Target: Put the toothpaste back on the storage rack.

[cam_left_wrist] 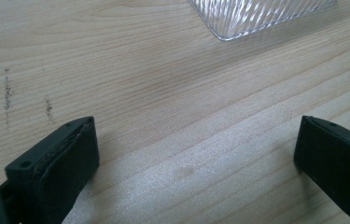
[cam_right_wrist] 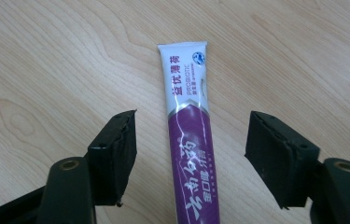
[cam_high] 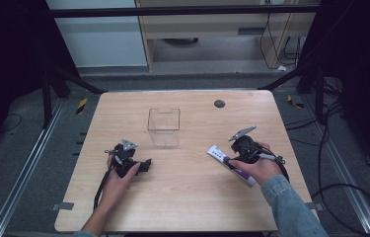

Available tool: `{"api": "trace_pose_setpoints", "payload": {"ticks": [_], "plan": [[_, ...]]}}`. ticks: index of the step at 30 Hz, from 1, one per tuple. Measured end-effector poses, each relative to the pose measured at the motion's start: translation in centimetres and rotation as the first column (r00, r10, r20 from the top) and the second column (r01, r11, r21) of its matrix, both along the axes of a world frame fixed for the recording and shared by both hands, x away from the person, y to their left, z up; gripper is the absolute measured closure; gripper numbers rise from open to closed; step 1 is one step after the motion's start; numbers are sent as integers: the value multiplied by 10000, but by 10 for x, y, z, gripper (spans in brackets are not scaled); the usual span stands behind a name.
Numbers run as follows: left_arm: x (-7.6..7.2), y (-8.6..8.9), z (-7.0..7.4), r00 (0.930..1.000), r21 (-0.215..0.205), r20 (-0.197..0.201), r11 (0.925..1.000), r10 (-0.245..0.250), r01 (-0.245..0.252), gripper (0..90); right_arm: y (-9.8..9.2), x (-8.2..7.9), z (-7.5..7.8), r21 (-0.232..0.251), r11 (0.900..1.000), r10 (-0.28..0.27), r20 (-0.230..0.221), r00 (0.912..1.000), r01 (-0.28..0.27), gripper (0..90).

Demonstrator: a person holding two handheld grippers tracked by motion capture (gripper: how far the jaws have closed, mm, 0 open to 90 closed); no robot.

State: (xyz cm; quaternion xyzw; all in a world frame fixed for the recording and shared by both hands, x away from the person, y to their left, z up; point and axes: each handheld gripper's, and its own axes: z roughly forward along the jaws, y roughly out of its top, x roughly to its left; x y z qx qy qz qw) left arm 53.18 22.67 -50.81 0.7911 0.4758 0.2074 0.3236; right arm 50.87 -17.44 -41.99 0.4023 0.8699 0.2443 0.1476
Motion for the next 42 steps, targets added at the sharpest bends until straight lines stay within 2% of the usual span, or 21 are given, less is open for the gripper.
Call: {"api": "trace_pose_setpoints", "payload": {"ticks": [5, 16, 19, 30, 35, 42], "plan": [[0, 0, 0, 10000, 1, 0, 10000, -3, 3, 0, 5, 6, 1, -31, 10000, 80, -199, 9998, -81, 408], [0, 0, 0, 10000, 0, 0, 10000, -1, 1, 0, 14, 15, -11, -389, 9989, 222, -840, 9962, -255, 432], [0, 0, 0, 10000, 2, -2, 10000, -3, 3, 0, 15, 16, -14, -433, 9986, 249, -882, 9958, -288, 433], [0, 0, 0, 10000, -2, 2, 10000, -17, 17, 0, 15, 30, -35, -665, 9978, -72, -1459, 9893, -26, 452], [0, 0, 0, 10000, 1, 1, 10000, -20, 20, 0, 18, 34, -39, -719, 9974, -13, -1552, 9879, -100, 459], [0, 0, 0, 10000, 6, -2, 10000, -23, 23, 0, 19, 39, -44, -919, 9957, -233, -1743, 9844, 73, 489]]}}
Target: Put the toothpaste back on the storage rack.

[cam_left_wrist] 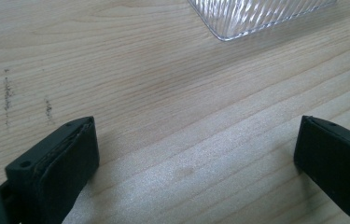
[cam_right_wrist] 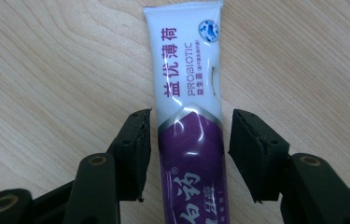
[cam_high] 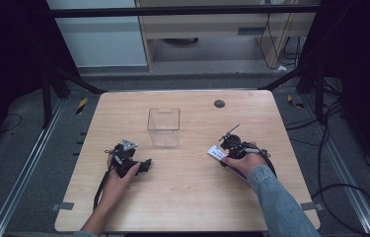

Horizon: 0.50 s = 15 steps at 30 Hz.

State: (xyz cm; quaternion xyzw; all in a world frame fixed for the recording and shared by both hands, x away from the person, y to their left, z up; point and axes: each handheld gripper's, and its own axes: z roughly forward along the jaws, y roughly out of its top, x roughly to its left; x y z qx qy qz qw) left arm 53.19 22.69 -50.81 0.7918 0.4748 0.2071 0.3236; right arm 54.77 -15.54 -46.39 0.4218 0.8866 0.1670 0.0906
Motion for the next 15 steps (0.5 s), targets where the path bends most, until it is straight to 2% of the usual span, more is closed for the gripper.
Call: {"api": "trace_pose_setpoints", "payload": {"ticks": [15], "plan": [[0, 0, 0, 10000, -3, 0, 10000, -2, 2, 0, 3, 2, -6, -197, 9997, 114, -21, 9999, -115, 538]]}}
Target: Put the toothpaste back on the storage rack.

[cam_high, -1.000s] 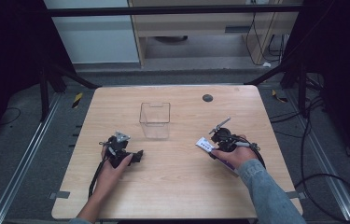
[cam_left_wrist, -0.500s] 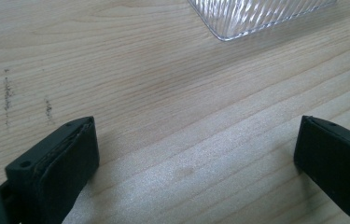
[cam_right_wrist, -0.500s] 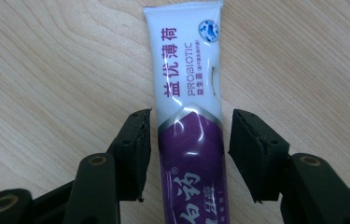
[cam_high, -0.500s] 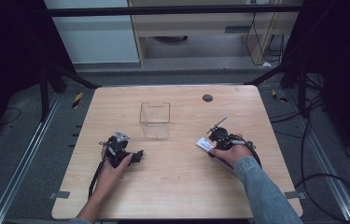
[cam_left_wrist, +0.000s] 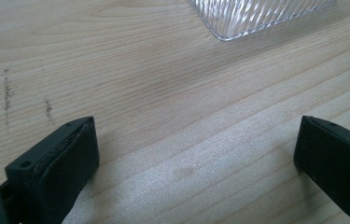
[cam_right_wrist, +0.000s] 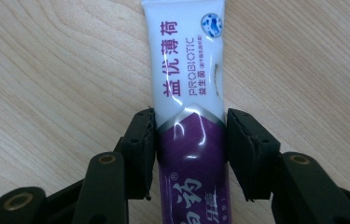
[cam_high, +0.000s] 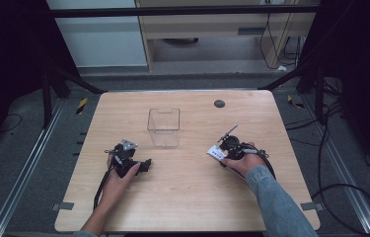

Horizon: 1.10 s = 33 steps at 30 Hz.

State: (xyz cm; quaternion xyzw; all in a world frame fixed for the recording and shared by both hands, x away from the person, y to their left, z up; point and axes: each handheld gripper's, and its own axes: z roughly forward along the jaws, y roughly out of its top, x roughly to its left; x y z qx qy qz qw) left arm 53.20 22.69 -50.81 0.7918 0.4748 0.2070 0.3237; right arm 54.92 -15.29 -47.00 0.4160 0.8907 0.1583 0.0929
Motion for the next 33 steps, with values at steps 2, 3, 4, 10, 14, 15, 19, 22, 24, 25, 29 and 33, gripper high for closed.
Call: {"api": "trace_pose_setpoints", "payload": {"ticks": [2, 3, 4, 10, 14, 15, 19, 22, 24, 25, 29, 33], "plan": [[0, 0, 0, 10000, 4, 0, 10000, -2, 2, 0, 0, 0, 0, -1, 10000, -15, -10, 10000, 15, 540], [0, 0, 0, 10000, 1, 1, 10000, -1, 1, 0, 0, 0, -1, -62, 9999, 104, 40, 9999, -104, 542], [0, 0, 0, 10000, 2, 0, 10000, -1, 1, 0, 0, -1, -1, -12, 10000, 39, 12, 10000, -39, 546], [0, 0, 0, 10000, 2, 0, 10000, -1, 1, 0, -3, 1, -2, 234, 9997, 34, -98, 9999, -32, 574], [0, 0, 0, 10000, -2, 3, 10000, 1, -1, 0, -4, 0, -1, 168, 9998, 52, 68, 10000, -54, 653], [0, 0, 0, 10000, -39, 16, 10000, 23, -23, 0, -5, 0, -1, 233, 9997, -80, 53, 10000, 79, 687], [0, 0, 0, 10000, -37, 17, 10000, 22, -22, 0, -6, 0, 2, 386, 9990, -246, 31, 9997, 245, 741], [0, 0, 0, 10000, 1, 0, 10000, -1, 1, 0, -7, -1, 4, 563, 9979, -314, 91, 9995, 309, 777], [0, 0, 0, 10000, -31, 14, 10000, 18, -18, 0, -9, -3, 4, 737, 9963, -458, 163, 9988, 445, 784], [0, 0, 0, 10000, -22, 10, 10000, 13, -13, 0, -10, -3, 4, 794, 9957, -500, 185, 9986, 484, 786], [0, 0, 0, 10000, -26, 11, 10000, 14, -14, 0, -13, -8, 15, 1328, 9889, -744, 559, 9957, 664, 788], [0, 0, 0, 10000, -17, 9, 10000, 8, -8, 0, -14, -11, 32, 1753, 9824, -818, 972, 9919, 639, 788]]}}
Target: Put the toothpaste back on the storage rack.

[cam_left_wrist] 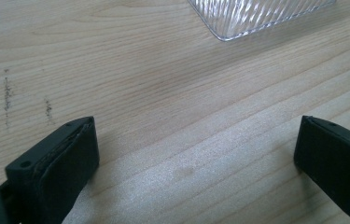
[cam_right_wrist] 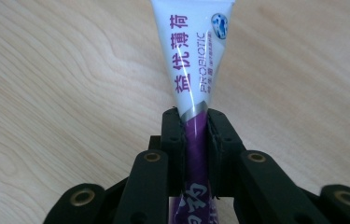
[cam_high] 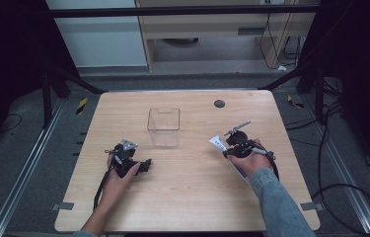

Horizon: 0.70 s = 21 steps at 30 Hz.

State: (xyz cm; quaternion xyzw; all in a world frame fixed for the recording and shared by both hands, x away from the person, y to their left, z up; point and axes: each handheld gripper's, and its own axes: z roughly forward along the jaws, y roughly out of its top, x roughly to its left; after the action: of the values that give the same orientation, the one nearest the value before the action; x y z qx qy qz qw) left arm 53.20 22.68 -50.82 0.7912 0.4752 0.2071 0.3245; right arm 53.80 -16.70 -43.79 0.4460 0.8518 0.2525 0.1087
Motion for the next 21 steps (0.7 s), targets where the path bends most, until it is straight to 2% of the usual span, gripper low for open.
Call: {"api": "trace_pose_setpoints", "payload": {"ticks": [2, 4, 5, 6, 7, 8, 11, 12, 14, 15, 19, 21], "plan": [[0, 0, 0, 10000, 2, -2, 10000, 0, 0, 0, 0, 0, 5, 40, 10000, -21, 132, 9999, 20, 788], [0, 0, 0, 10000, 3, -1, 10000, -8, 8, 0, 0, -1, 19, 394, 9992, -56, 586, 9983, 33, 788], [0, 0, 0, 10000, -8, 0, 10000, -2, 2, 0, 0, -1, 19, 394, 9992, -56, 586, 9983, 33, 788], [0, 0, 0, 10000, -10, 0, 10000, 6, -6, 0, 1, -3, 28, 583, 9983, -74, 902, 9959, 21, 788], [0, 0, 0, 10000, -15, 1, 10000, 7, -7, 0, 1, -3, 28, 583, 9983, -74, 902, 9959, 21, 788], [0, 0, 0, 10000, -23, 6, 10000, 10, -10, 0, 2, -3, 36, 727, 9974, -71, 1173, 9931, -15, 788], [0, 0, 0, 10000, -32, 8, 10000, 13, -13, 0, 5, -3, 41, 818, 9966, -71, 1324, 9912, -38, 788], [0, 0, 0, 10000, -32, 6, 10000, 14, -14, 0, 8, -3, 48, 835, 9964, 5, 1540, 9881, -135, 788], [0, 0, 0, 10000, -28, 6, 10000, 12, -12, 0, 10, -3, 50, 869, 9962, -25, 1571, 9876, -113, 788], [0, 0, 0, 10000, -30, 6, 10000, 15, -15, 0, 12, -1, 55, 909, 9957, 29, 1809, 9835, -197, 788], [0, 0, 0, 10000, -26, 7, 10000, 9, -8, 0, 16, 1, 62, 1053, 9942, 16, 1919, 9814, -222, 789], [0, 0, 0, 10000, -21, 6, 10000, 6, -6, 0, 22, 3, 69, 1084, 9937, 63, 2126, 9771, -300, 789]]}}
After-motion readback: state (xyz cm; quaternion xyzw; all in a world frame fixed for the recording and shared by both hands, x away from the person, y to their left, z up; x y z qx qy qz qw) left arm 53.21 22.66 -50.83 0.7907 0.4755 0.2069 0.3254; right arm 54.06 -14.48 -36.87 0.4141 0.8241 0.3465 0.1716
